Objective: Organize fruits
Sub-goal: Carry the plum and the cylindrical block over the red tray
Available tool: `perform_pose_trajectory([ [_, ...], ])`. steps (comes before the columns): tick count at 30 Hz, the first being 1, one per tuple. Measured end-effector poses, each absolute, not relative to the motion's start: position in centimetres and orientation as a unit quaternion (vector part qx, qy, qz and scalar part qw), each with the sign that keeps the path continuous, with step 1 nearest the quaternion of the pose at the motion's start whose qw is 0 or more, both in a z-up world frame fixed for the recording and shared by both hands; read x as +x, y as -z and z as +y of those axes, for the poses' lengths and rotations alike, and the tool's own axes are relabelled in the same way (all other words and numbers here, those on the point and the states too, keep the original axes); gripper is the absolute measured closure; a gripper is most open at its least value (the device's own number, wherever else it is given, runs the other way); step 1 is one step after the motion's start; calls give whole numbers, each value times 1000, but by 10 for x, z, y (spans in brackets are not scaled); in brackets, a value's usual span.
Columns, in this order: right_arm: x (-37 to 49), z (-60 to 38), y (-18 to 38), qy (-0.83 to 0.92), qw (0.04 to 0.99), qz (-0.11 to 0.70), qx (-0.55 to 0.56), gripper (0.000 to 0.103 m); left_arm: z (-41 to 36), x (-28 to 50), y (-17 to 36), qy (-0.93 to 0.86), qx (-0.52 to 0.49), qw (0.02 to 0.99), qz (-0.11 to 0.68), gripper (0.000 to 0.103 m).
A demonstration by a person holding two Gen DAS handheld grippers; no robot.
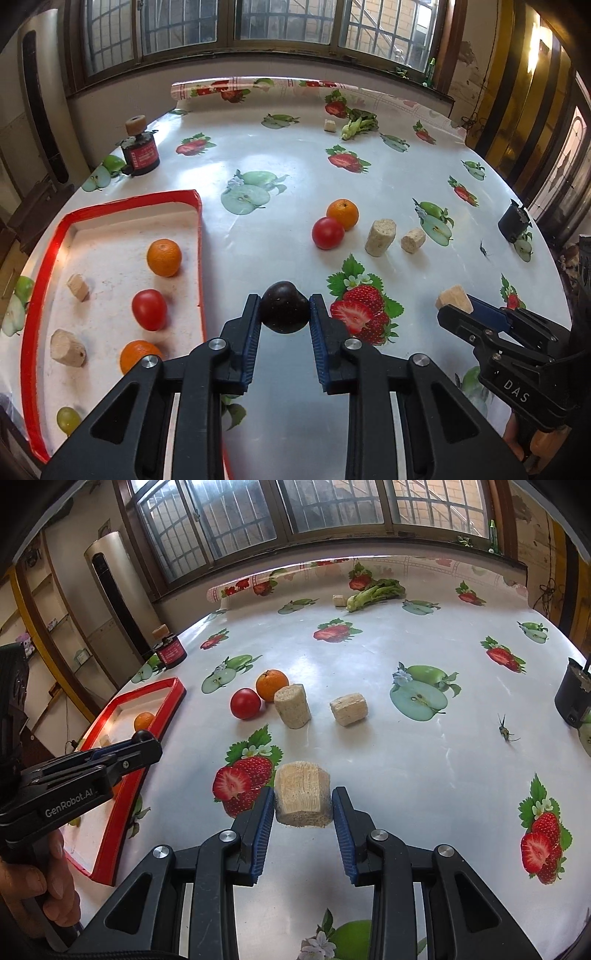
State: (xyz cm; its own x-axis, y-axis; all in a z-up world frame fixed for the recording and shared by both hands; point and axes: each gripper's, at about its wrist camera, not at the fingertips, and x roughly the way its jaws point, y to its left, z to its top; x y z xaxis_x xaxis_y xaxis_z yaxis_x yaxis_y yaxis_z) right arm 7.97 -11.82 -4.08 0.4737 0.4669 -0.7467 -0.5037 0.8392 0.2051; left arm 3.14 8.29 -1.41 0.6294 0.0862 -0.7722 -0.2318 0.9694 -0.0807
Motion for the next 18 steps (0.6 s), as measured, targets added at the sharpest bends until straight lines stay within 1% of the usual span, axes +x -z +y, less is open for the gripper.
perform_pose_trajectory([
  [18,52,-82,30,-313,852,418,-48,70,117,-11,5,-127,-106,903,397,80],
])
